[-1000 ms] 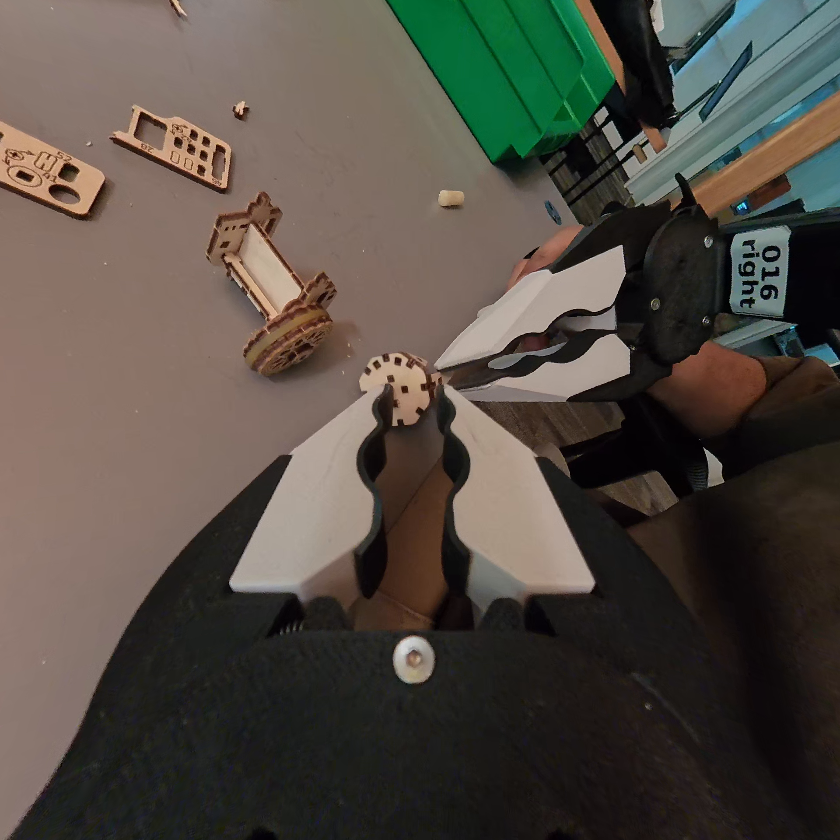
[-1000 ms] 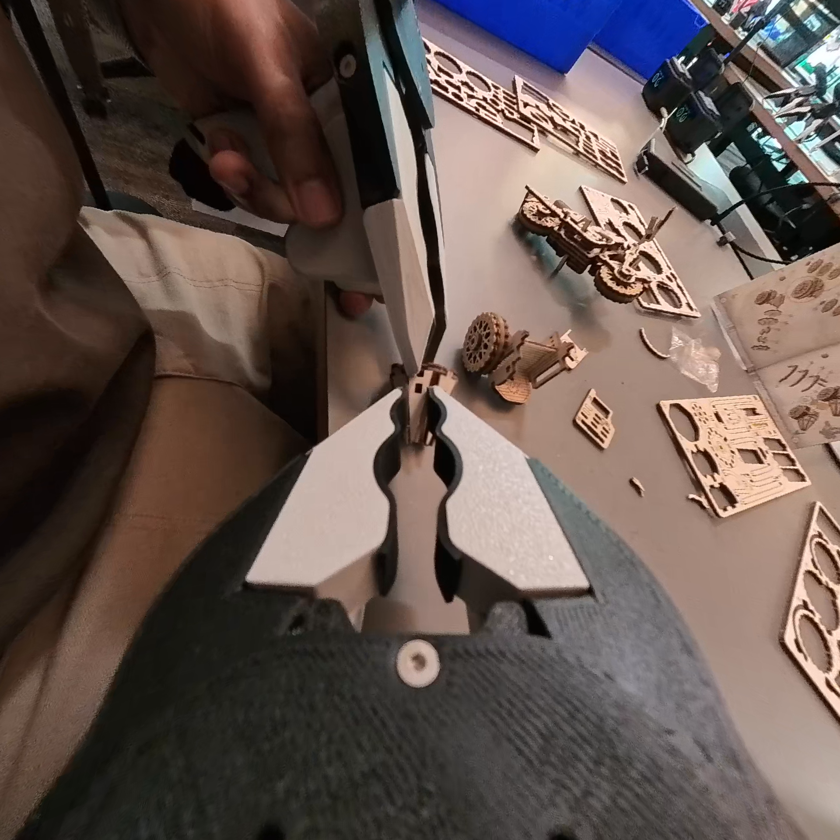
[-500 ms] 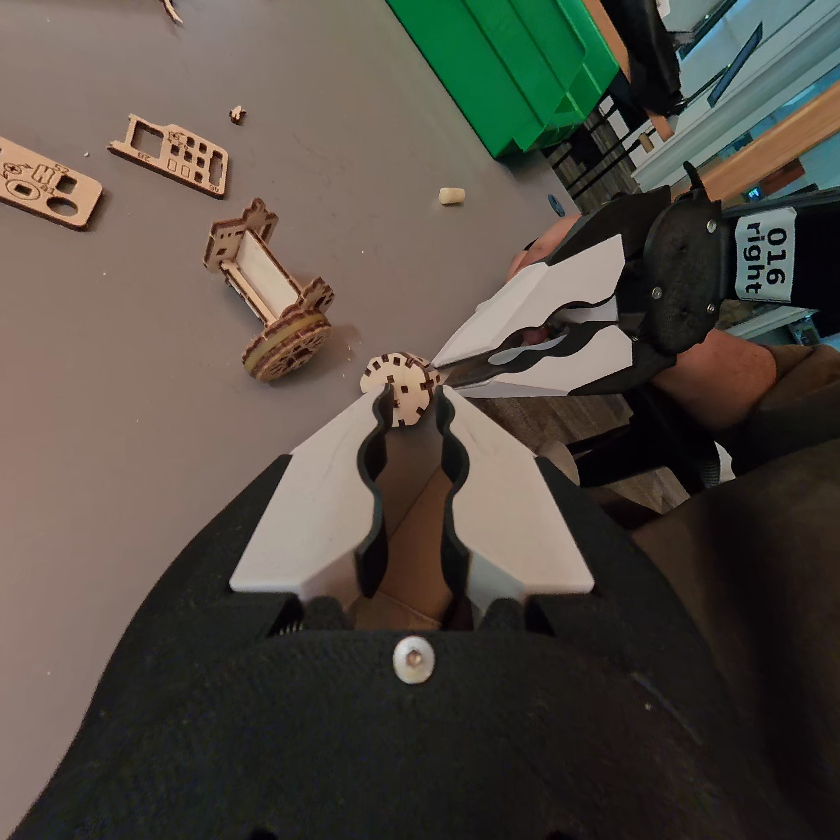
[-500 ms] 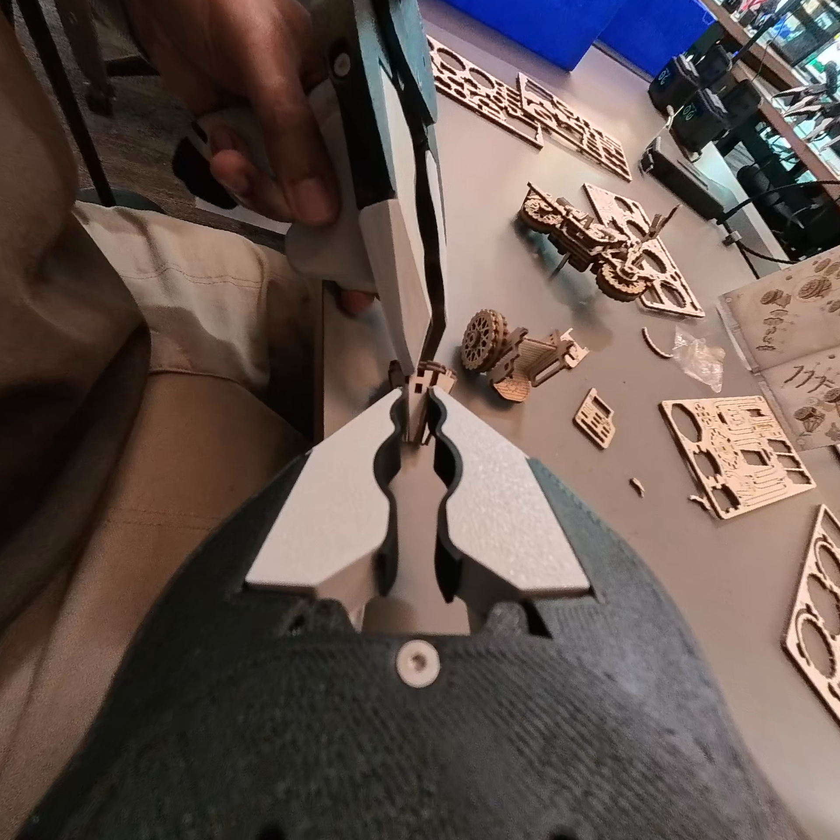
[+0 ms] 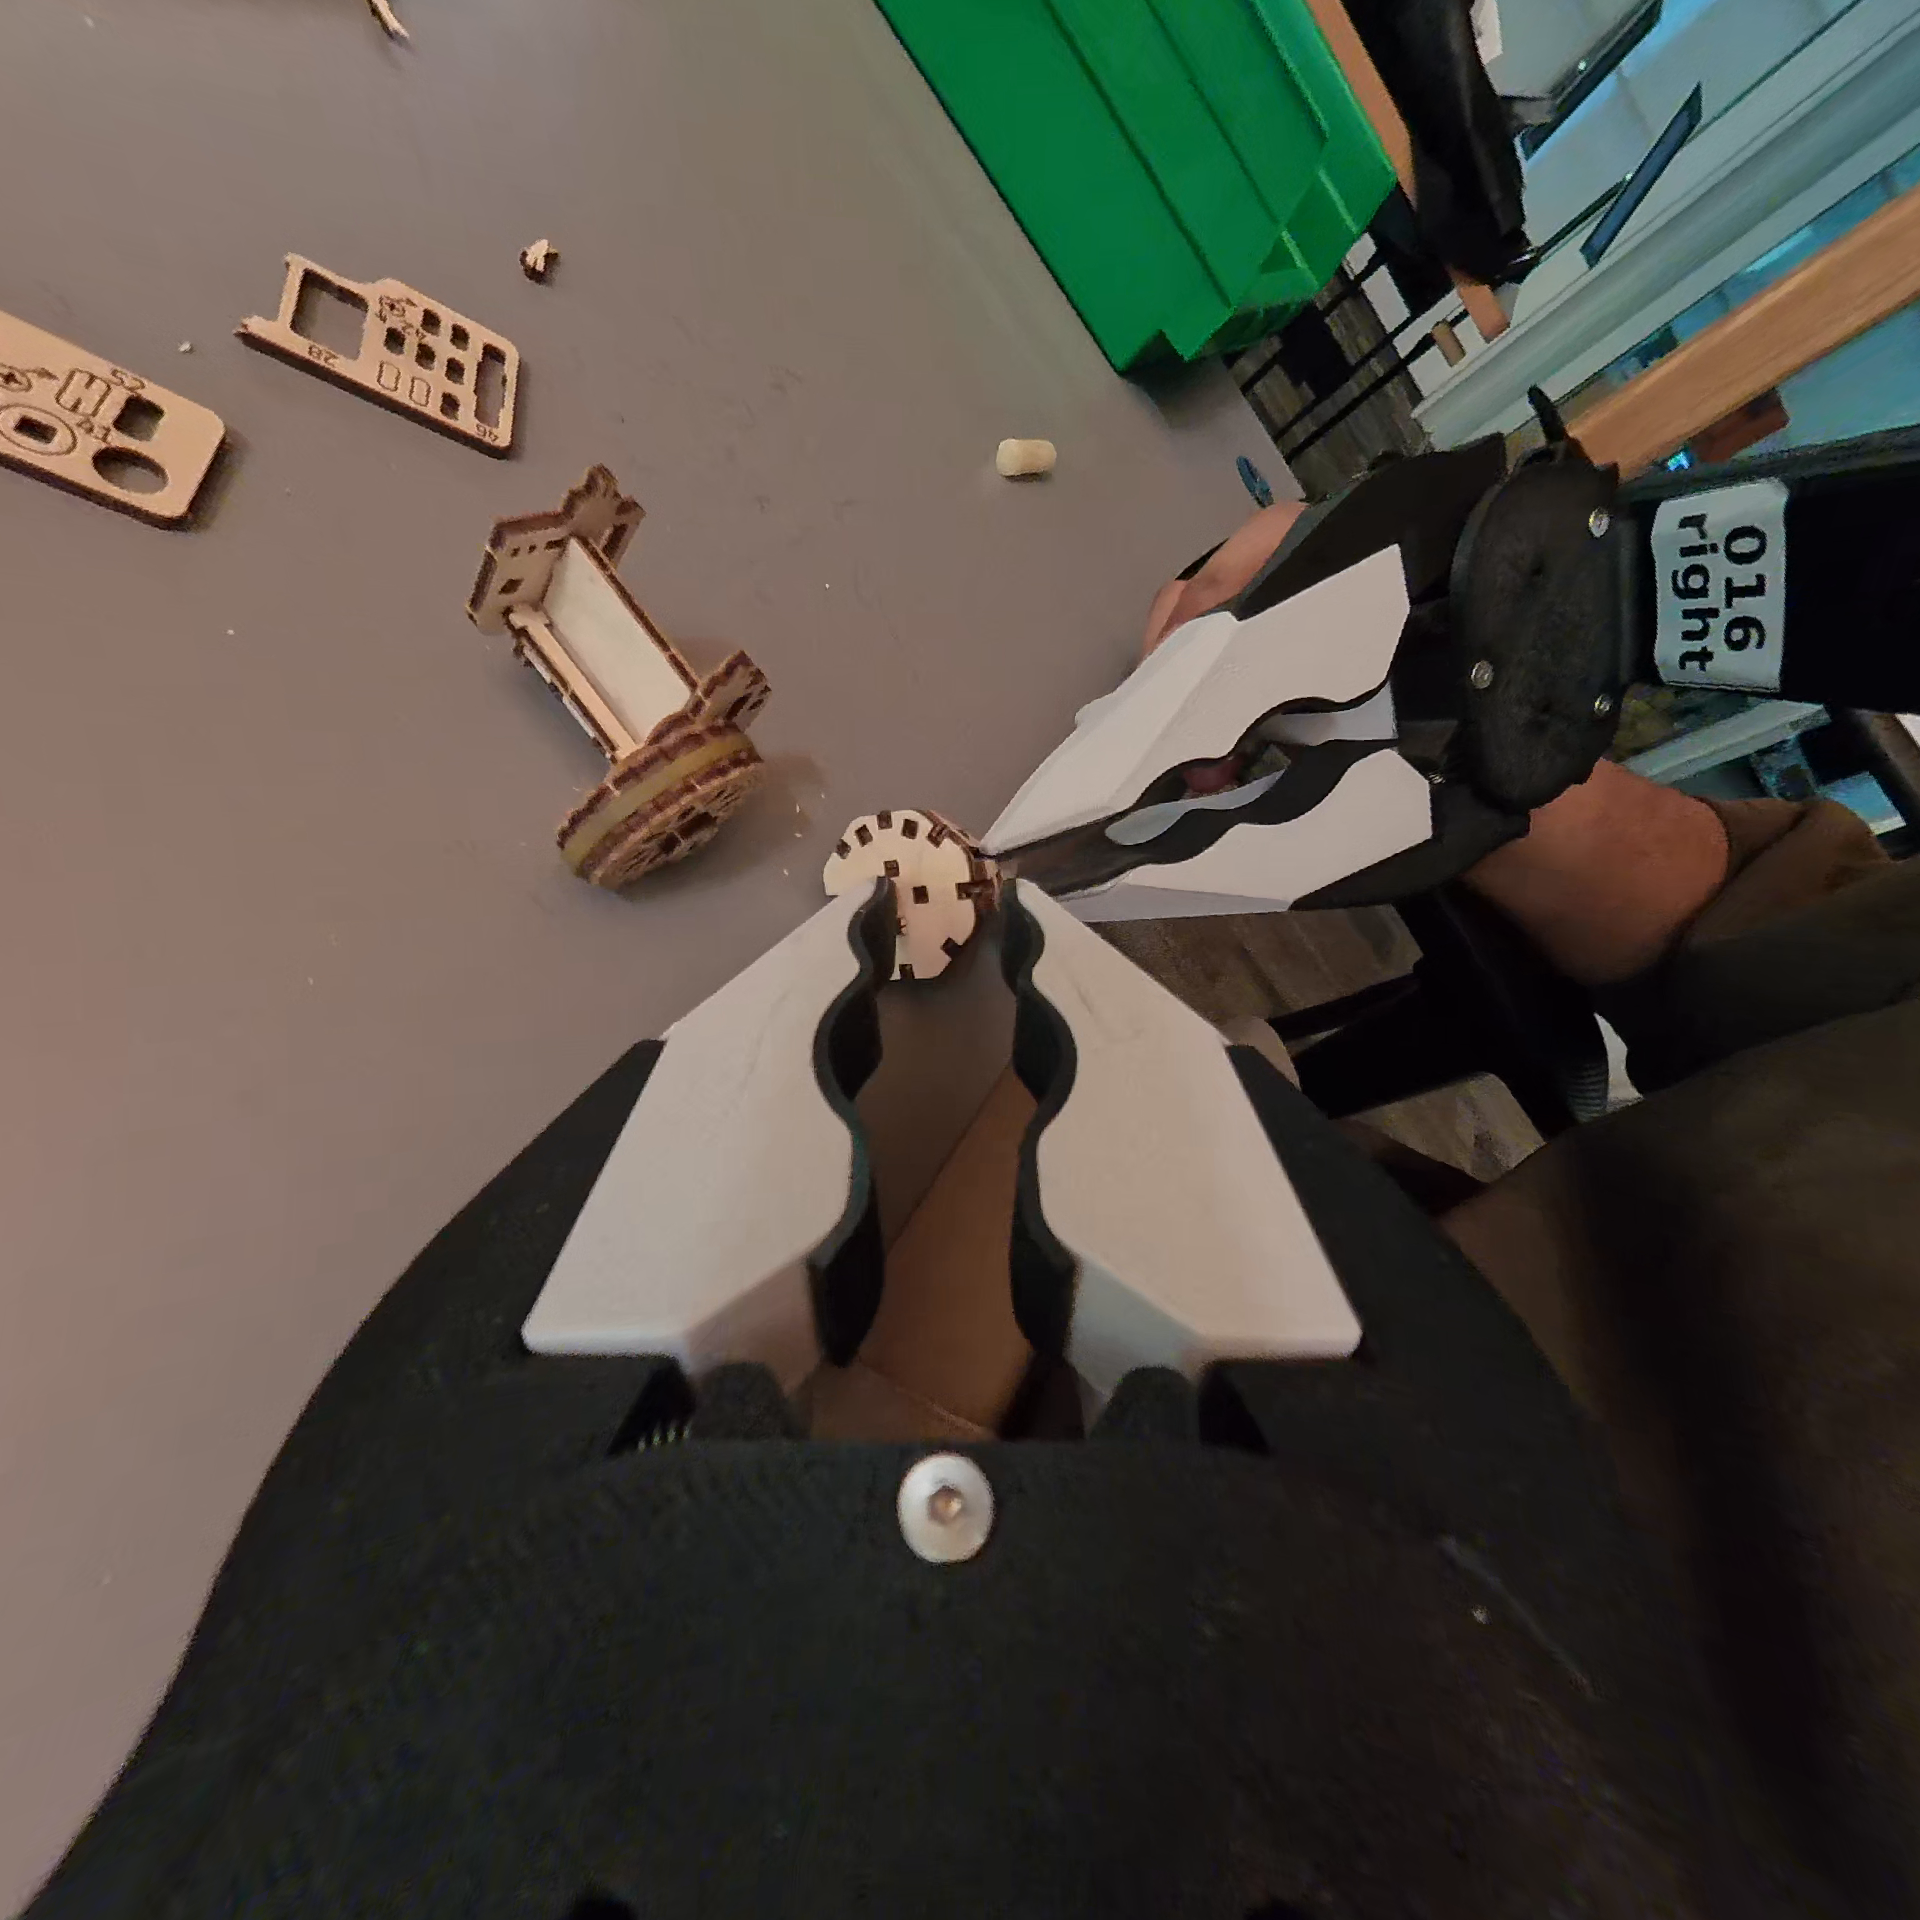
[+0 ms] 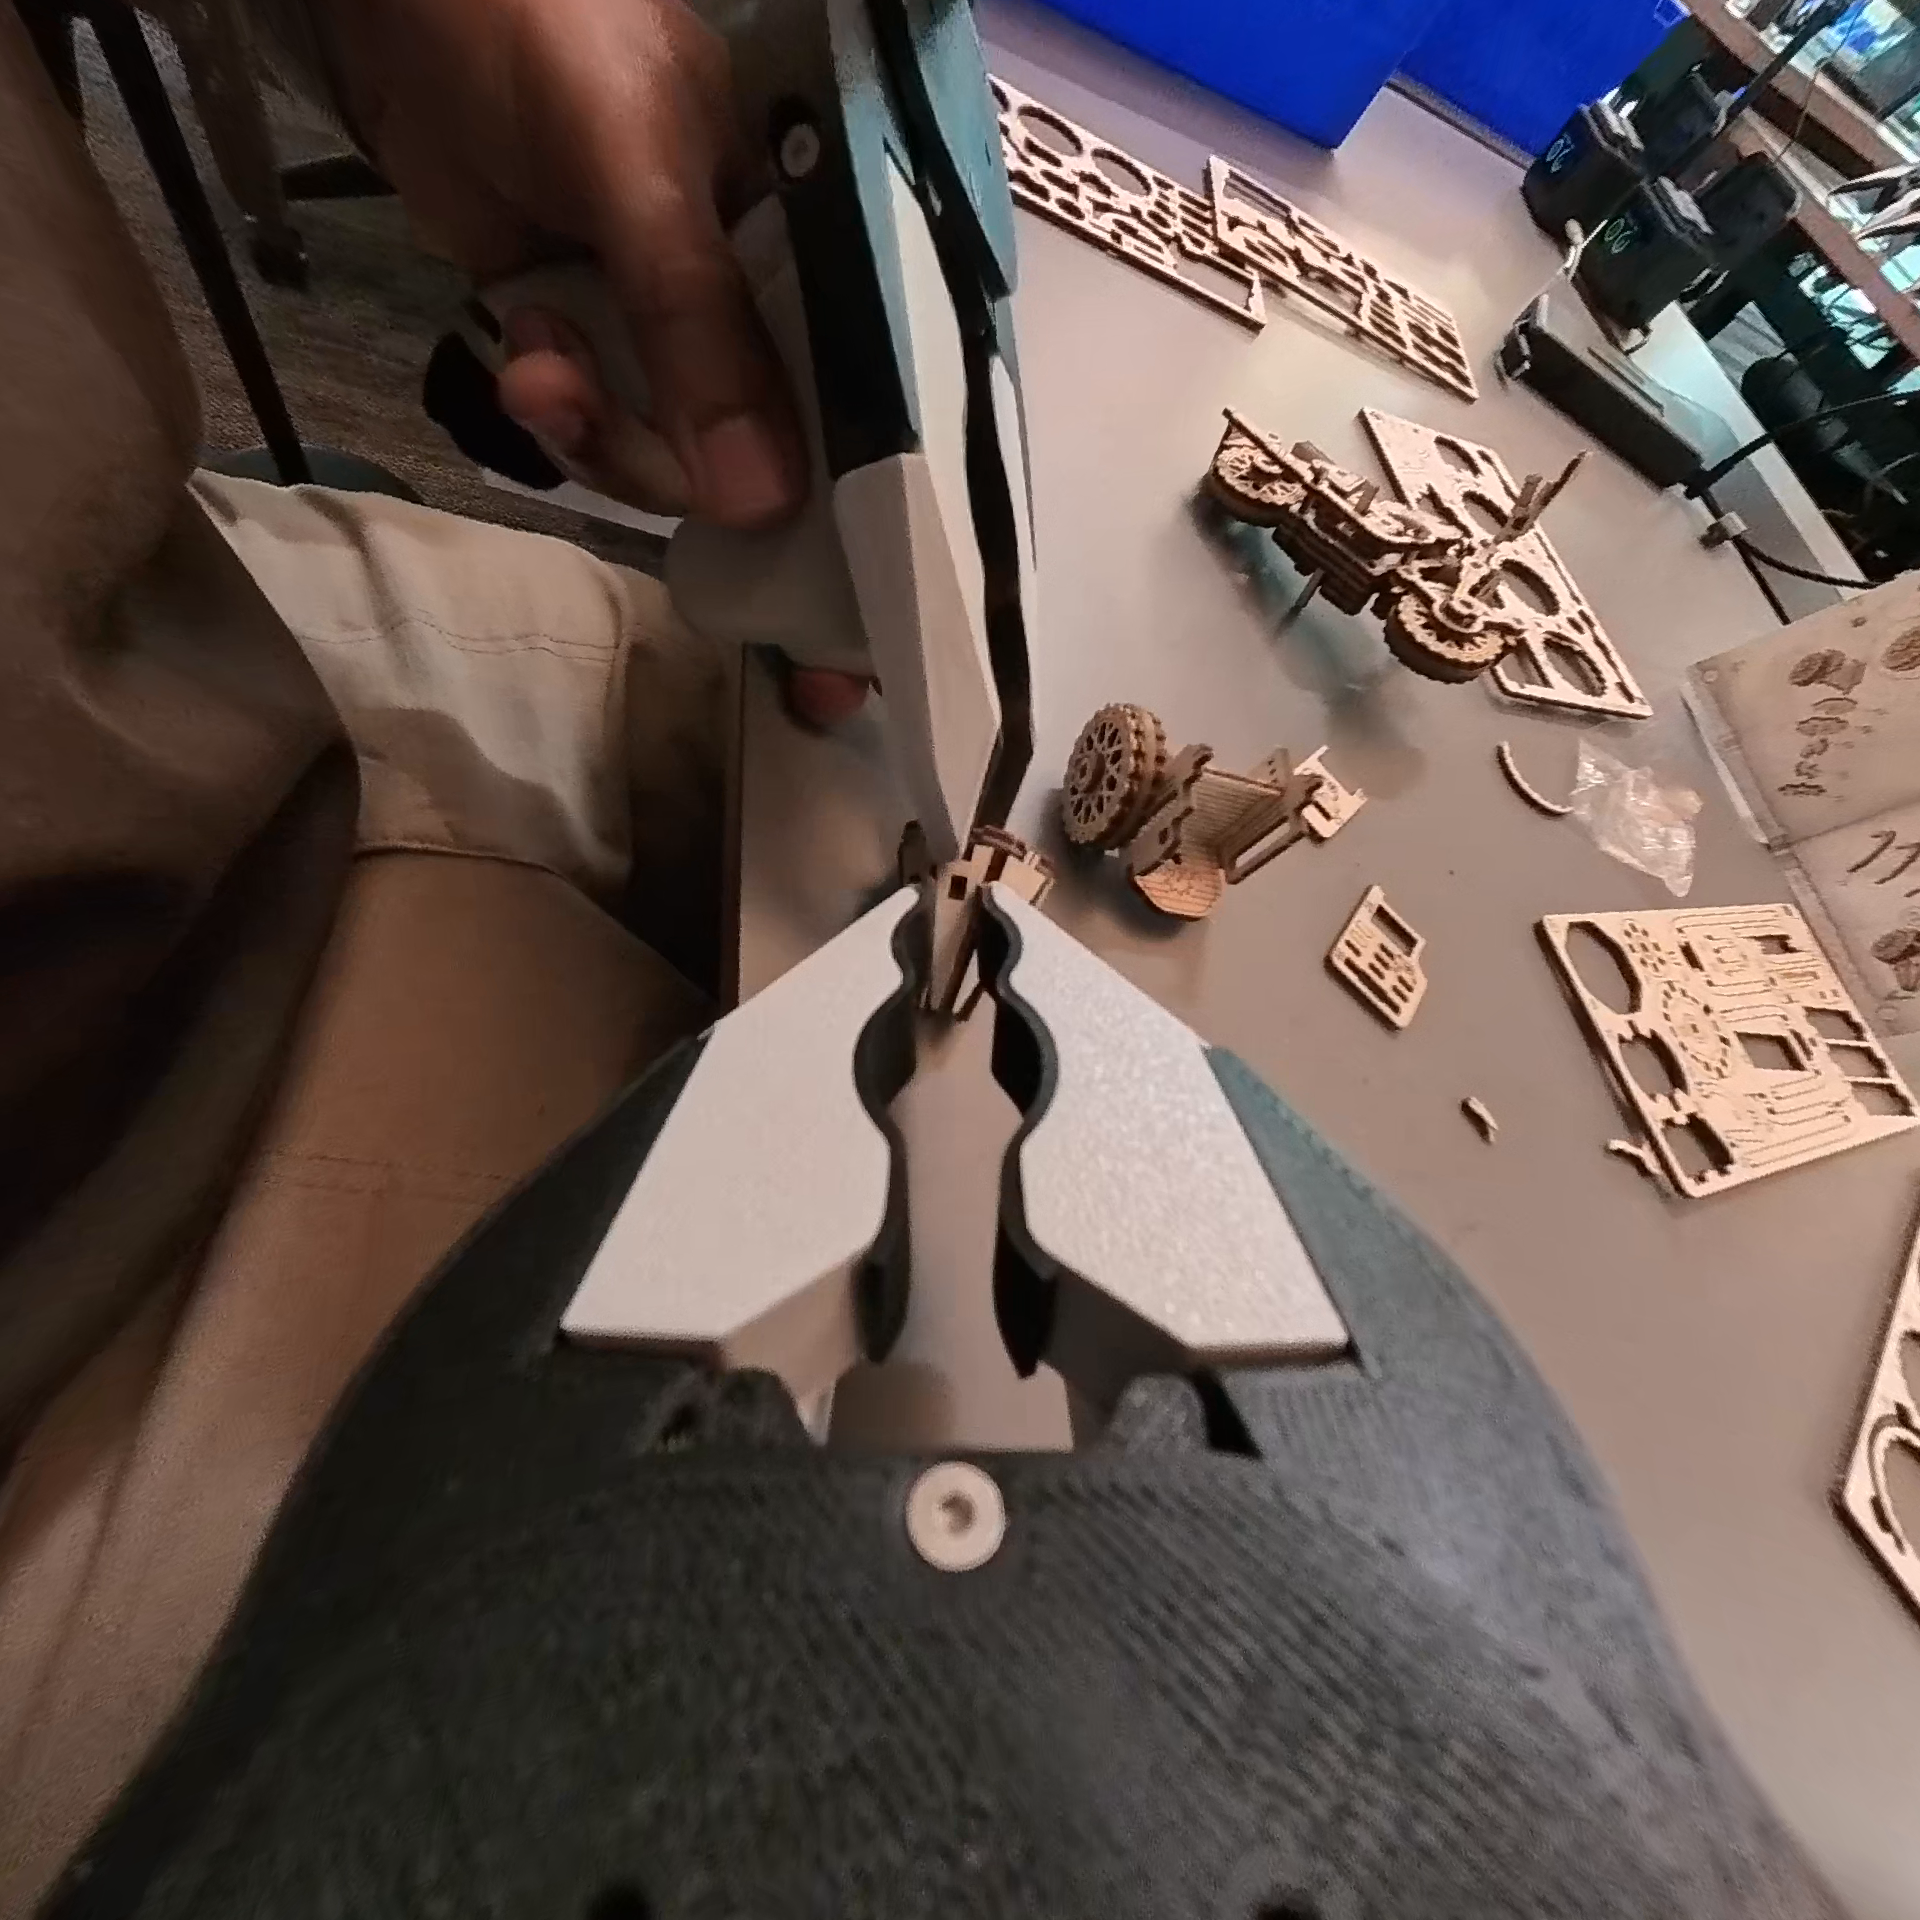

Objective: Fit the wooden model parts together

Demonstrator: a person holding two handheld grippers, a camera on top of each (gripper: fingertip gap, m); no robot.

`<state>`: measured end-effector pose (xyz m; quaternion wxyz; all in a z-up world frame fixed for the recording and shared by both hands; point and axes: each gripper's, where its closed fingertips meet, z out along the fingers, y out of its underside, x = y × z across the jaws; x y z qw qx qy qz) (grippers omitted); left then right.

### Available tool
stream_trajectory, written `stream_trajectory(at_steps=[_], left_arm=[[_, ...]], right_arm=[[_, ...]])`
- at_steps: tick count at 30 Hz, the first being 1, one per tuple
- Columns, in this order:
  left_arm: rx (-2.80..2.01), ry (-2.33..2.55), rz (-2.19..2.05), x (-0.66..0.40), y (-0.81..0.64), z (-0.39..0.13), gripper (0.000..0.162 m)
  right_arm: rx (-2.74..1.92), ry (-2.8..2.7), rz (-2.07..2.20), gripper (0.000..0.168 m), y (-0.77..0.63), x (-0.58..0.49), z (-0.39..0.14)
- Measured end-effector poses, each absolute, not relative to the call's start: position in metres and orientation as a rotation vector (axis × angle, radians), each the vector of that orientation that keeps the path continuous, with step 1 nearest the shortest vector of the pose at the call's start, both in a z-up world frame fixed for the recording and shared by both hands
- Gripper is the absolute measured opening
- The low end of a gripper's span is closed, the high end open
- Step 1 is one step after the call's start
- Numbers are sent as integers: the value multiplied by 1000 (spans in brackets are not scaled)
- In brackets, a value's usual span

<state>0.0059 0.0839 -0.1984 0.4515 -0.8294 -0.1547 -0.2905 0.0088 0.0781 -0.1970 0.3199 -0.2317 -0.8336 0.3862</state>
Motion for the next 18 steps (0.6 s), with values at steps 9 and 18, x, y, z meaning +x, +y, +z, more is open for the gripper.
stream_trajectory(at_steps=[9, 18], left_arm=[[-2067, -383, -664, 4, 86, -200, 16], [-2059, -388, -644, 3, 87, -199, 14]], right_arm=[[-649, -2195, 1037, 6, 80, 6, -196], [-672, -2204, 1048, 5, 81, 5, -197]])
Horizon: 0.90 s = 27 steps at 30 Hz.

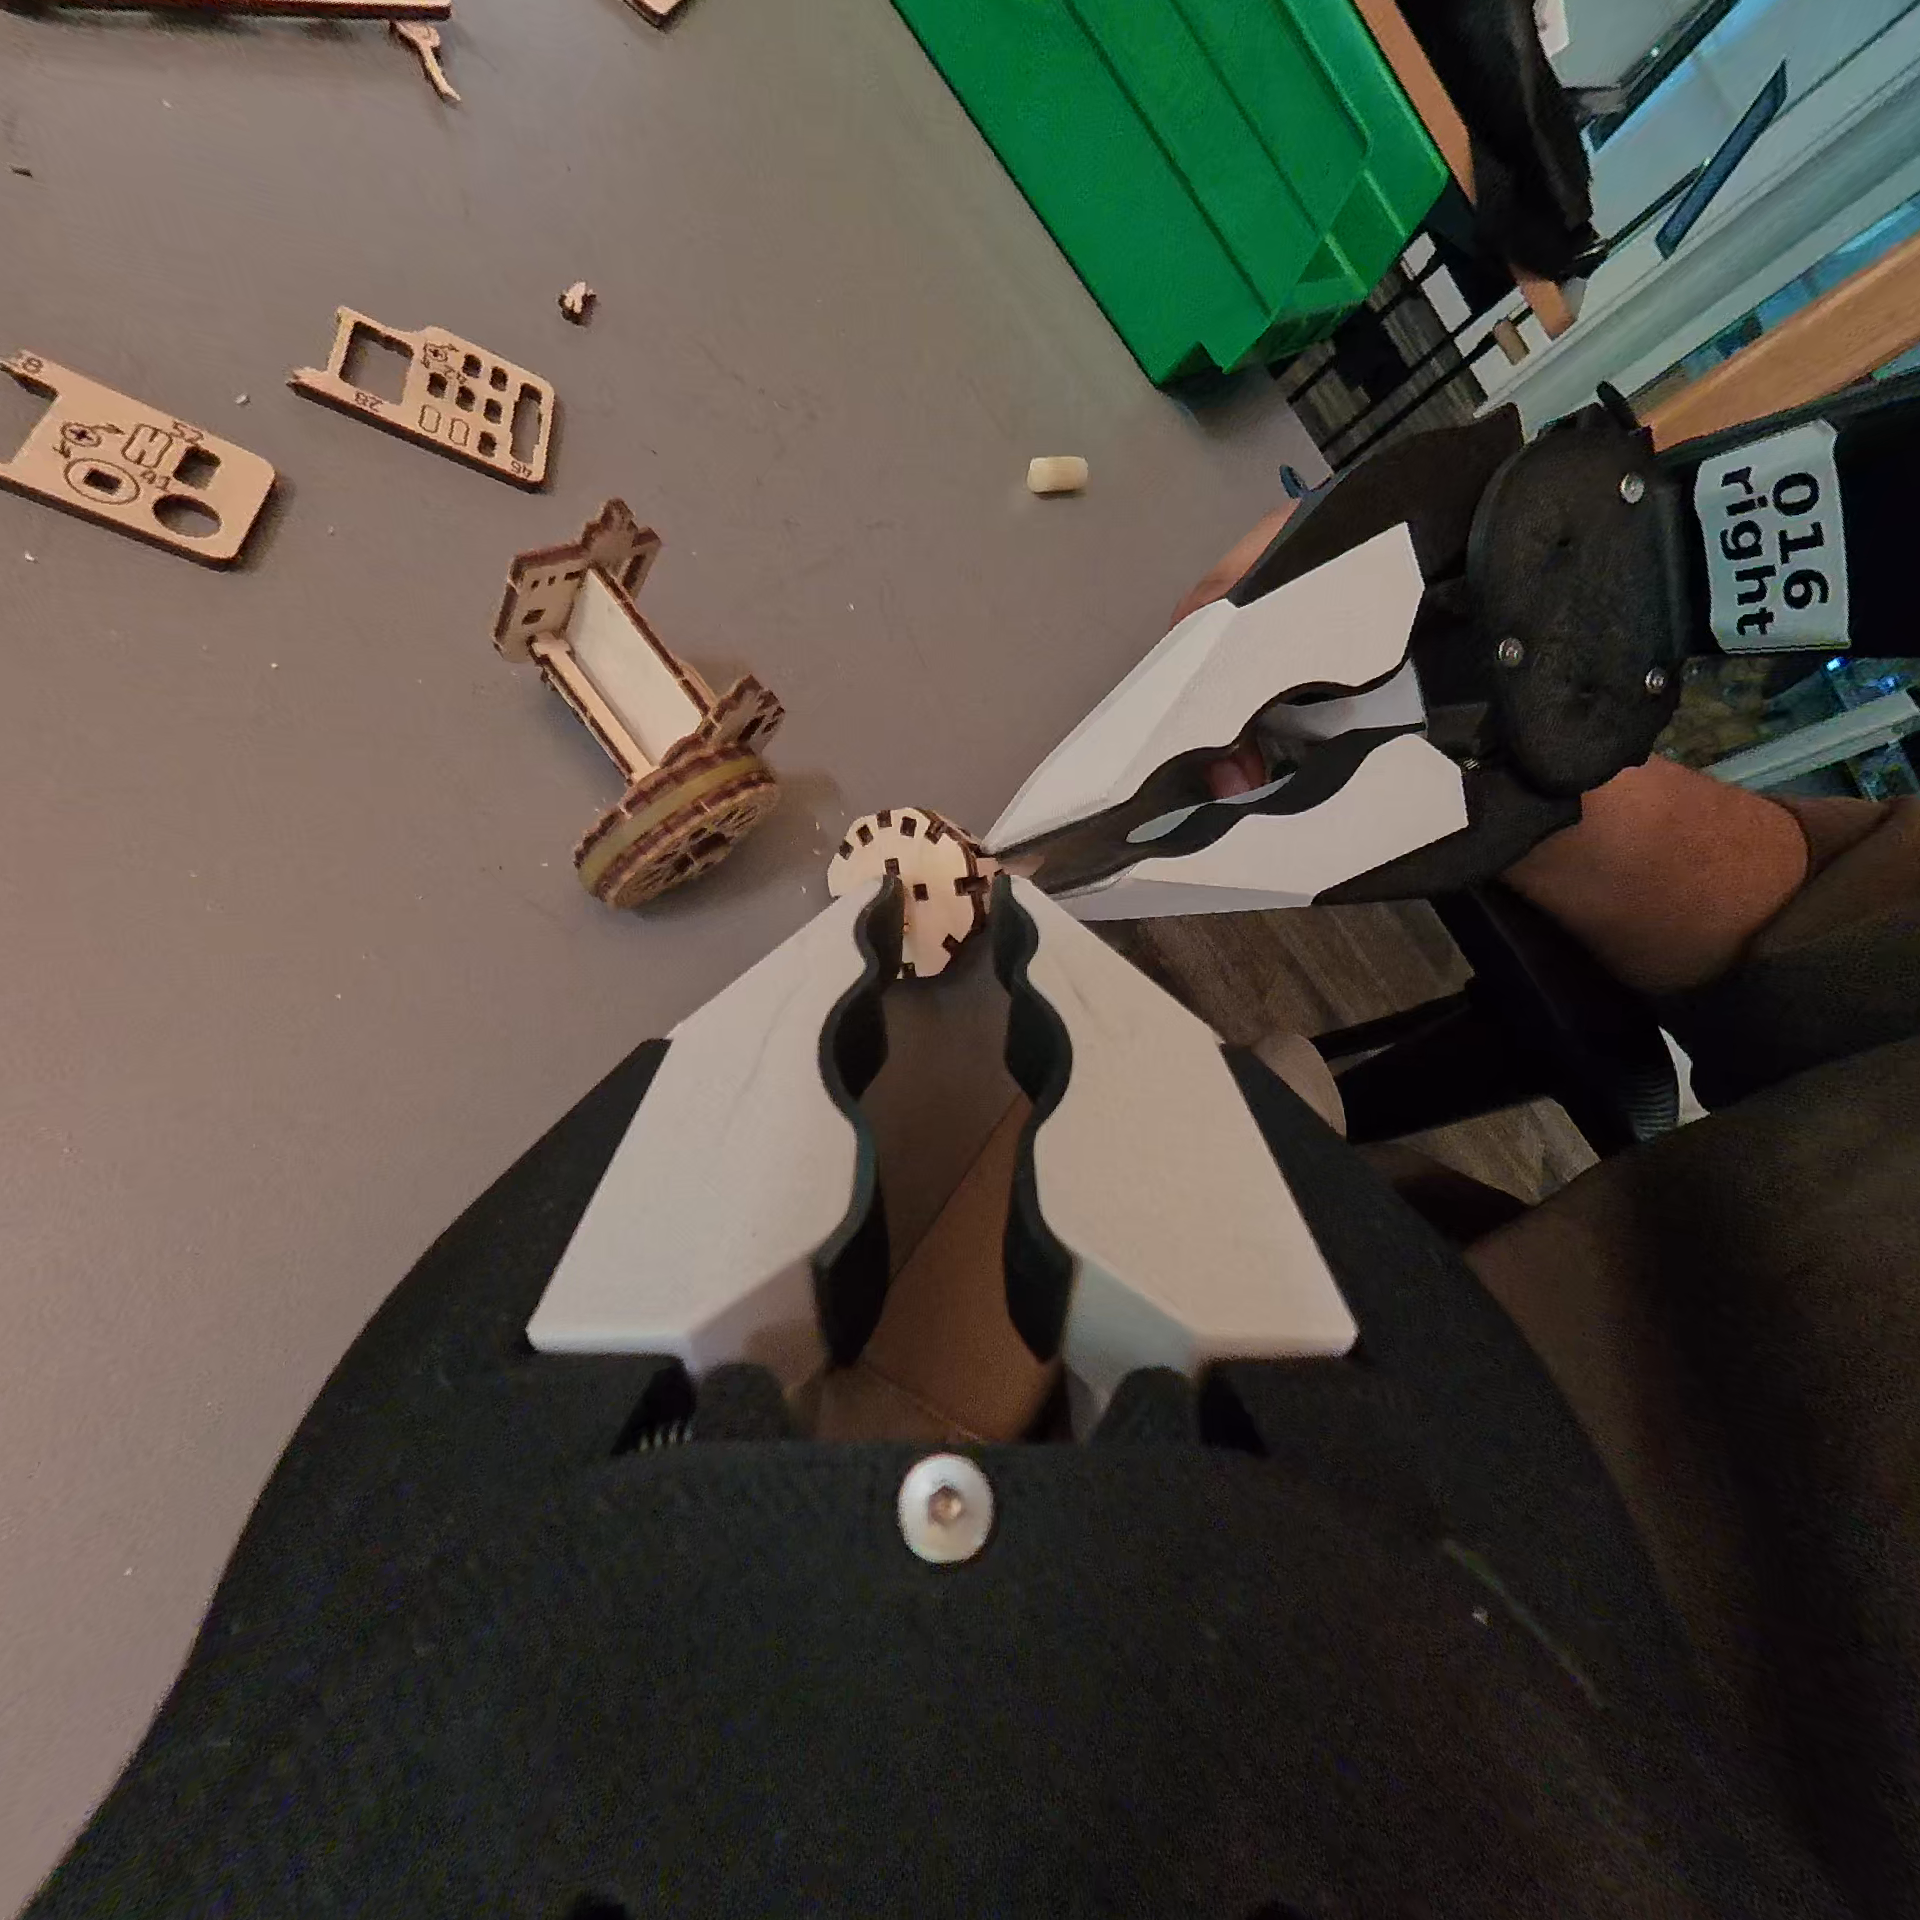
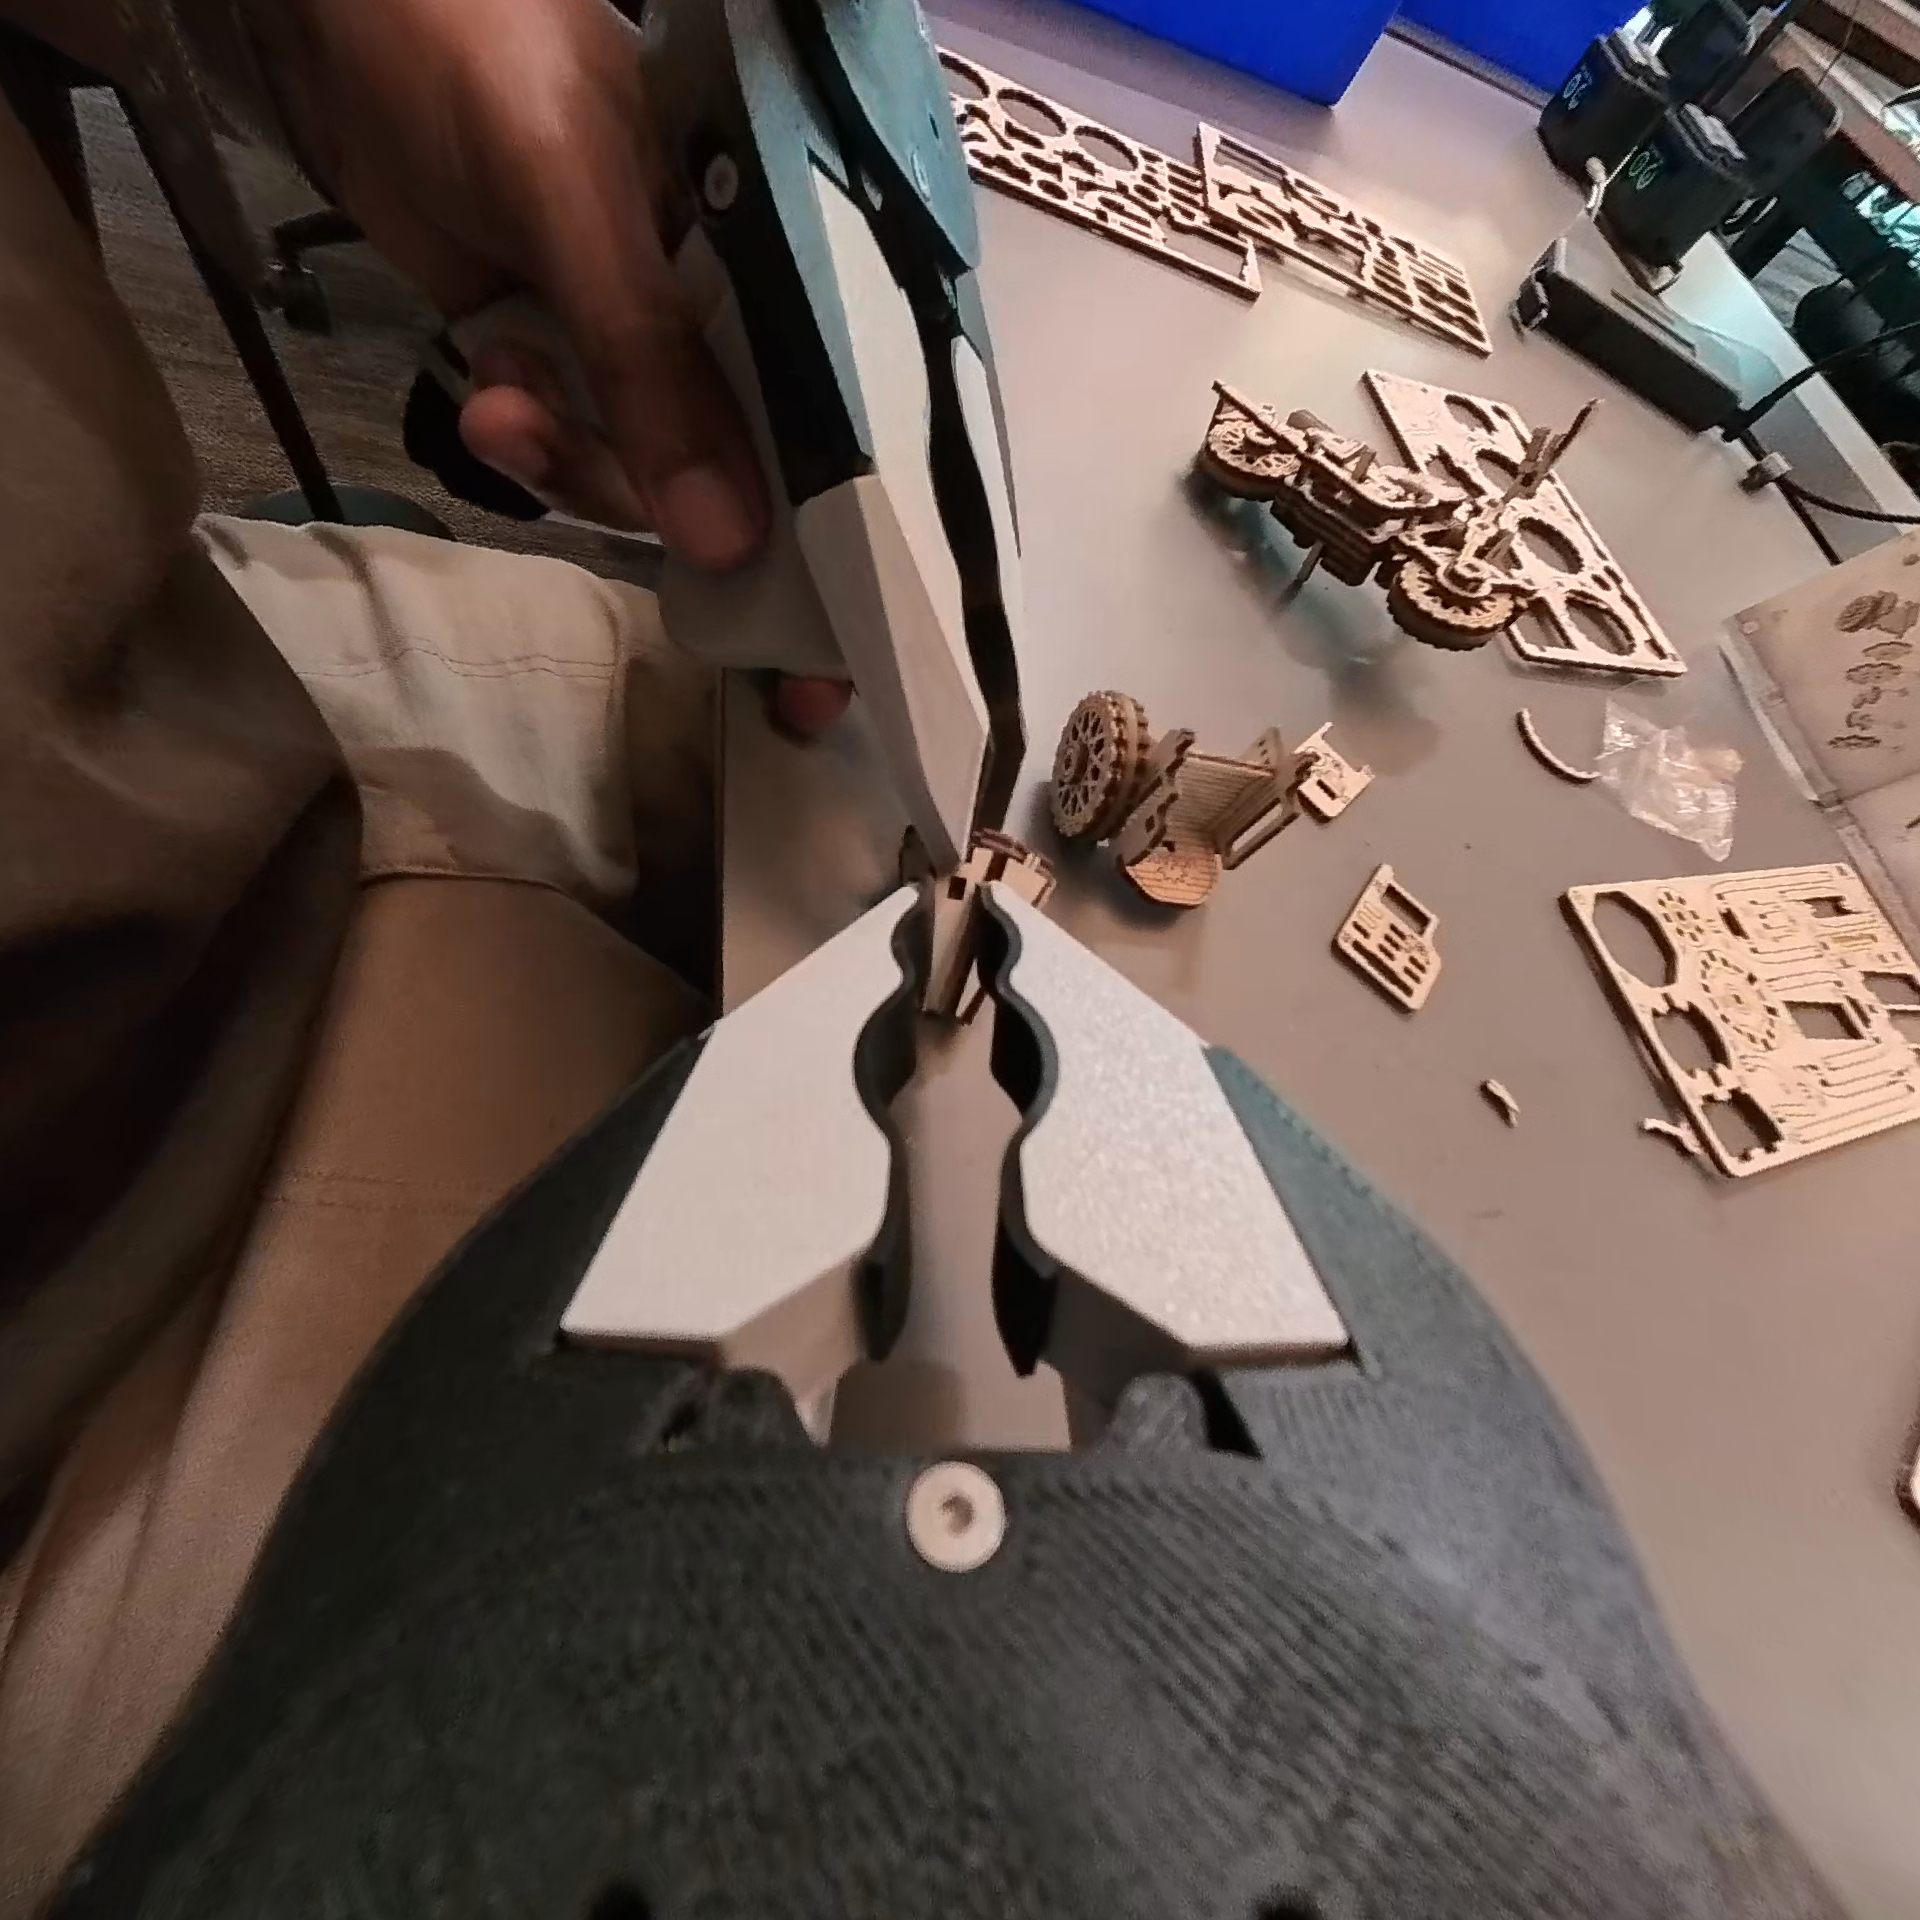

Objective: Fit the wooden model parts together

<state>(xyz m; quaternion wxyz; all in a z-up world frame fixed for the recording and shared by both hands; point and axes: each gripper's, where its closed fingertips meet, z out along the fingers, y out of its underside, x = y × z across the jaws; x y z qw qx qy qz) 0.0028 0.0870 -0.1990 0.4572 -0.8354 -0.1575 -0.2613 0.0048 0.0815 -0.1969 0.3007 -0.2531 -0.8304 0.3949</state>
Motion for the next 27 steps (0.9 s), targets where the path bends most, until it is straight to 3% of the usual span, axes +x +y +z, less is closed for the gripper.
stream_trajectory(at_steps=[4, 7, 11, 21, 27], left_arm=[[-2042, -408, -656, 1, 88, -198, 12], [-2041, -405, -661, 2, 88, -198, 11], [-2040, -405, -664, 2, 88, -198, 11], [-2043, -397, -667, 2, 88, -198, 11], [-2048, -387, -669, 3, 88, -198, 11]], right_arm=[[-681, -2200, 1046, 6, 83, 4, -197], [-744, -2259, 1055, 35, 85, 8, -203], [-923, -2263, 1152, 45, 94, 5, -202], [-1397, -2455, 1633, 37, 88, 10, -203], [-1448, -2493, 1628, 36, 93, 3, -208]])
